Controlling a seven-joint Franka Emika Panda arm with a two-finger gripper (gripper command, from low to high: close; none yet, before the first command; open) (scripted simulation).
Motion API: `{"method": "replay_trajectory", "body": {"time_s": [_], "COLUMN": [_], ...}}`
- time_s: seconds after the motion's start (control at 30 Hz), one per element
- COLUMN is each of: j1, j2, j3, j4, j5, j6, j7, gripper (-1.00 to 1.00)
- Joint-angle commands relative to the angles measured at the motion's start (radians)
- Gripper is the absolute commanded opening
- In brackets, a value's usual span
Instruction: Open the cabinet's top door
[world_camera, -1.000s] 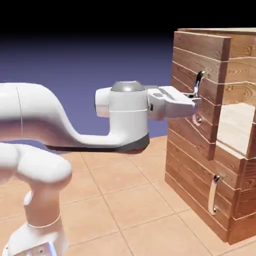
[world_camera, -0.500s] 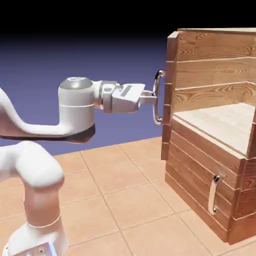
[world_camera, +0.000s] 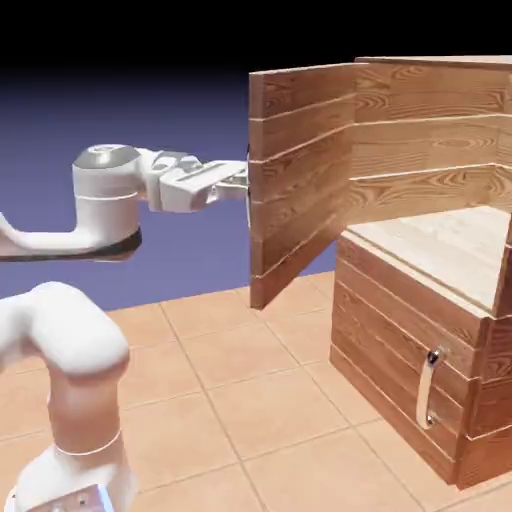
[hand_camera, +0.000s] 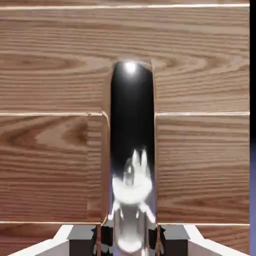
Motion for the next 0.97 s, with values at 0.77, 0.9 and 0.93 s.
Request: {"method": "replay_trajectory", "body": {"time_s": [0.77, 0.9, 0.93], "j1": [-0.542, -0.687, -0.702], "j2": [0.444, 0.454, 0.455], "j3": [0.845, 0.957, 0.968], "j4": [0.678, 0.799, 0.812], "j5": [0.577, 0.618, 0.622], "j6": [-0.749, -0.83, -0.838], "j7": [0.12, 0.112, 0.112], "gripper": [-1.0, -1.0, -1.0]}}
